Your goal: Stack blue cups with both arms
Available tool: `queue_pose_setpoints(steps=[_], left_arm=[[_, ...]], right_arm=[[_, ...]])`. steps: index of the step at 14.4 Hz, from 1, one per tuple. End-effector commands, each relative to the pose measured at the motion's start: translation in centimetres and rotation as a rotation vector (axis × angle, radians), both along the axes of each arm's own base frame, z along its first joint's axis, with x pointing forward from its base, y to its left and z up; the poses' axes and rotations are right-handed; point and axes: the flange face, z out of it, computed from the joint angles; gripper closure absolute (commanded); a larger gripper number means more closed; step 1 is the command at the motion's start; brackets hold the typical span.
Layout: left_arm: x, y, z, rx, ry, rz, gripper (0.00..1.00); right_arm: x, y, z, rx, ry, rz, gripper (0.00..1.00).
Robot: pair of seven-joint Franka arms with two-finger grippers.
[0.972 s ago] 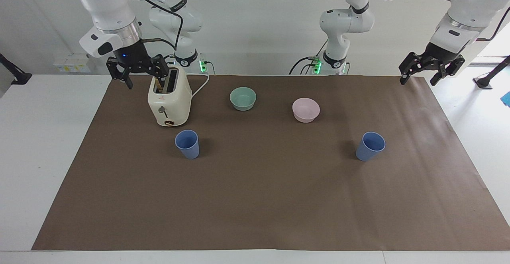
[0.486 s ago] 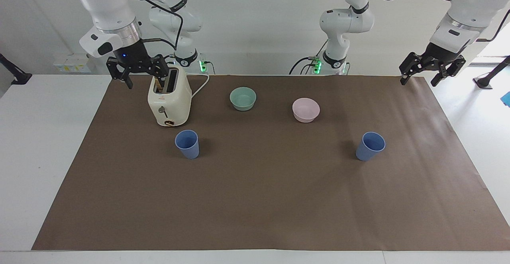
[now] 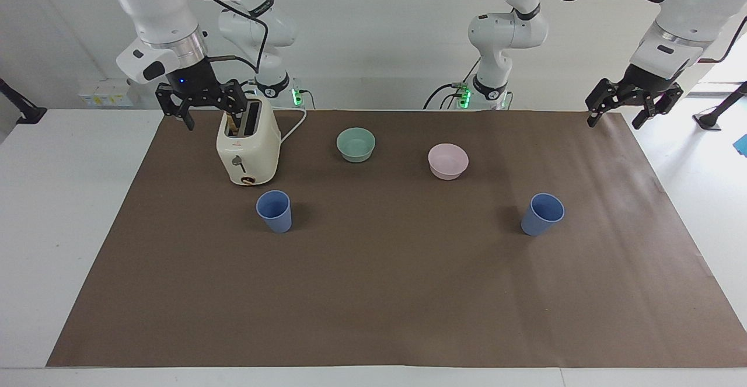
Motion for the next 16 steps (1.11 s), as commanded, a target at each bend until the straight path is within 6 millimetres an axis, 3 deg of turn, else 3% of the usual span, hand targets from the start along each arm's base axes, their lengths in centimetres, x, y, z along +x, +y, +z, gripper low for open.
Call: queue_pose_setpoints(steps=[1,8,13,16], left_arm=[[0.9,0.3,-2.6,0.008,-0.014,-0.009,0.00],[3.5,0.1,-8.8,-0.011,-0.030,-0.002,0.00],[3.8,0.3,-14.2,-0.011,-0.045,0.007,0.00],[5.0,0.0,-18.1,-0.006,-0.030,0.006,0.00]], right_arm=[[-0.7,-0.2,0.1,0.020,-0.003,0.004,0.00],[-0.7,-0.1,0.1,0.020,-0.003,0.005,0.00],[-0.7,-0.1,0.1,0.020,-0.012,0.004,0.00],[-0.7,-0.1,0.1,0.020,-0.010,0.004,0.00]])
